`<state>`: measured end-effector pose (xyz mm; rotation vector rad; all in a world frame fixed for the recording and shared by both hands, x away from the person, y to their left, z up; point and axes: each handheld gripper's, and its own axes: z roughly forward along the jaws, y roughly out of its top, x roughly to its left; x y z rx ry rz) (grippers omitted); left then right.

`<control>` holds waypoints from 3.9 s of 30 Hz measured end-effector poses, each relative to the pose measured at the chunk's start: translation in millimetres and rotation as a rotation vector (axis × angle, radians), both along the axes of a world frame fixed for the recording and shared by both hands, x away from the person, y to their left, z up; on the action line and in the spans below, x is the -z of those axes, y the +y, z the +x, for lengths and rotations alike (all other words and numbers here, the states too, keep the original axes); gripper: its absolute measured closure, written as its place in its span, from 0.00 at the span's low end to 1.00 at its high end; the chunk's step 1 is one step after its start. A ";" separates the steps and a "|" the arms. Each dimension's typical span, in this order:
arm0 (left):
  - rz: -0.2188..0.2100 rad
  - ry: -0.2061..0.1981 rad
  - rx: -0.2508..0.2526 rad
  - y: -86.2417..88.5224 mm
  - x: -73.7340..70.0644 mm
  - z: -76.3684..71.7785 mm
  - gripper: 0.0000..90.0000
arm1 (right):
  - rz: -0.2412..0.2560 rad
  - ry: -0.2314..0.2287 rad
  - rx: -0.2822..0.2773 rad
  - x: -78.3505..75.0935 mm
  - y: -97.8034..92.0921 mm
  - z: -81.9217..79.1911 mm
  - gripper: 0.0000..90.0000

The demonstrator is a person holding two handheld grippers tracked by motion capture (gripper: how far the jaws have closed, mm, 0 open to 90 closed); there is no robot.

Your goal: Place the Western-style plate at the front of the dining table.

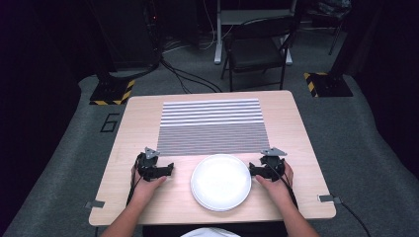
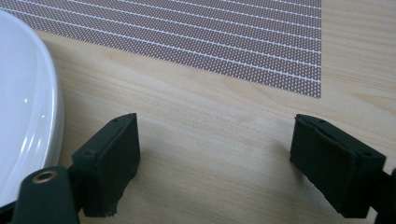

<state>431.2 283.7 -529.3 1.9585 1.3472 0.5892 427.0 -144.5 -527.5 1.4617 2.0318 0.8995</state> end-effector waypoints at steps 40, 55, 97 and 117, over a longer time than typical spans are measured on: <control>-0.139 -0.004 0.026 -21.0 -43.0 -21.8 0.53 | 0.097 0.002 0.109 -41.1 7.0 -43.4 0.58; -0.181 0.017 0.046 -41.7 -60.6 -30.8 0.56 | 0.159 0.027 0.109 -52.6 11.6 -71.5 0.63; -0.255 0.089 0.165 -64.6 -37.9 -44.1 0.63 | 0.254 0.133 0.017 -28.7 37.3 -65.5 0.61; -0.282 0.114 0.166 -63.6 -33.4 -48.7 0.62 | 0.286 0.133 0.013 -32.1 42.5 -64.9 0.61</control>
